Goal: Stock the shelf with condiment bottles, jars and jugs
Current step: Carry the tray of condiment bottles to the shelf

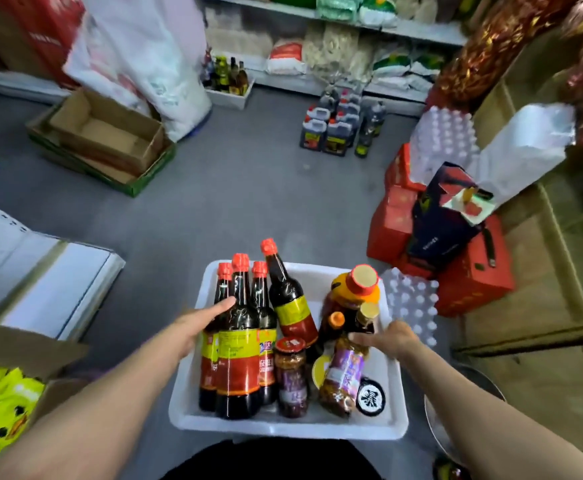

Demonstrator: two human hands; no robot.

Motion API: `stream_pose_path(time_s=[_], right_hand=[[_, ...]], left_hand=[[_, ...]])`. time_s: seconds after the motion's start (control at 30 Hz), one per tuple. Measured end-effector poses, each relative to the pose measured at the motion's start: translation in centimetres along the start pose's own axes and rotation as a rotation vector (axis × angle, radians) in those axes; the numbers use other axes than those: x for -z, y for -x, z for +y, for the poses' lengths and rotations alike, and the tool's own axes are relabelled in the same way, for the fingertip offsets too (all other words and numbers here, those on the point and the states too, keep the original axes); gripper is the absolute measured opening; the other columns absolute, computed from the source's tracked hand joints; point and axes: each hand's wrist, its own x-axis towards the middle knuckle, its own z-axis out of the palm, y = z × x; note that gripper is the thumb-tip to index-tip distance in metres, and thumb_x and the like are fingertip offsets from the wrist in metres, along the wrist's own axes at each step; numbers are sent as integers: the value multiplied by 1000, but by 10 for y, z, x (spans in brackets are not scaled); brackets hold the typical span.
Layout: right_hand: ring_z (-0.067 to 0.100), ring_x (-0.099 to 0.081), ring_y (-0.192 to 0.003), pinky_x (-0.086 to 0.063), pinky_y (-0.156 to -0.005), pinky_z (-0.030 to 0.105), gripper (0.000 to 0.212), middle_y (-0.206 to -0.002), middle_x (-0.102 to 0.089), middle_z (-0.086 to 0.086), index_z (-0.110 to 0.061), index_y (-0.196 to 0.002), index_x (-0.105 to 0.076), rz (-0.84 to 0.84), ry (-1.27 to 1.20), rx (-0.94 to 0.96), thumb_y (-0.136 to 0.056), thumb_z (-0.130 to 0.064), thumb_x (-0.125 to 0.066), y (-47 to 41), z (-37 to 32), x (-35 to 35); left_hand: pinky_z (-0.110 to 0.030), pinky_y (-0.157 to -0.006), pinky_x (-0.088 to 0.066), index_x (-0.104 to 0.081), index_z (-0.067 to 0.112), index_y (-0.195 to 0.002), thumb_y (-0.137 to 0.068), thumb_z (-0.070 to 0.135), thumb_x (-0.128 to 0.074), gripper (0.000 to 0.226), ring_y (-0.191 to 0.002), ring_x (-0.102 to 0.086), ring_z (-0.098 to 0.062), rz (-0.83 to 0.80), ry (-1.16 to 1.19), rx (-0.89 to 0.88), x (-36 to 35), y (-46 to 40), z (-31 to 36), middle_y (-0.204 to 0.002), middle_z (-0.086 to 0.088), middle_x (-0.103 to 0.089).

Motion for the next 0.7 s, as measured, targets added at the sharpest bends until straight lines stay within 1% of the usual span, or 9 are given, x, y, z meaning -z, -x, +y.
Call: stream_pose_path(time_s=[0.1,0.2,0.27,0.33,0.4,0.47,0.57,0.63,0.7], right_hand=[[11,-54,-70,-39,-50,25,84,-85,-58,0,-12,-86,-47,-5,-4,8,-42,-71,-87,-54,-62,44],[12,-55,-65,-39,-48,26,79,-80,-60,1,-12,-80,-53,11,18,25,-41,-71,-87,-110,-125,91],[15,-57,-70,-38,-50,26,90,-89,-63,6,-6,-91,-58,20,19,32,-38,-73,-86,-150,-167,119],[20,-61,-86,-42,-58,27,108,-104,-64,10,-2,-107,-59,18,9,25,-34,-75,-85,-191,-210,146],[23,-63,-92,-42,-59,26,115,-108,-65,11,0,-113,-59,10,15,14,-31,-76,-85,-231,-253,172],[21,-62,-88,-39,-51,24,111,-102,-64,8,0,-111,-61,14,25,4,-33,-74,-86,-269,-297,194],[18,-61,-82,-37,-47,22,107,-97,-63,6,-1,-104,-62,52,-5,8,-29,-74,-86,-320,-364,230],[15,-58,-70,-37,-46,23,103,-85,-61,5,-3,-92,-62,72,12,13,-24,-78,-83,-356,-409,257],[14,-53,-63,-36,-45,24,102,-80,-58,5,-2,-87,-61,88,22,26,-24,-80,-81,-392,-451,280]], left_hand=[[-43,-117,-20,-29,3,-149,-63,54,-78,112,-146,-26,-27,-11,18,8,-9,-45,74,-157,-15,-29],[-41,-117,-19,-42,9,-145,-56,61,-75,108,-146,-26,-24,-71,6,24,-16,-90,149,-157,-11,-31],[-40,-116,-22,-45,9,-143,-52,61,-77,109,-144,-30,-24,-71,38,21,-23,-121,195,-155,-11,-36],[-39,-115,-25,-47,8,-142,-47,61,-79,114,-142,-34,-25,-53,64,11,-29,-155,243,-153,-11,-39],[-37,-109,-32,-47,5,-140,-39,60,-82,120,-138,-40,-25,-15,89,4,-34,-195,292,-150,-13,-44],[-35,-101,-38,-47,3,-138,-34,59,-84,124,-133,-46,-26,6,98,-8,-37,-239,343,-146,-14,-47],[-38,-102,-40,-46,4,-139,-29,64,-84,130,-131,-47,-28,-28,83,-15,-41,-301,424,-147,-15,-46],[-34,-92,-44,-52,2,-131,-24,65,-85,128,-120,-55,-28,11,71,-43,-43,-335,480,-140,-15,-53],[-31,-90,-40,-54,2,-129,-29,63,-87,122,-122,-54,-27,41,58,-56,-45,-365,537,-138,-15,-55]])
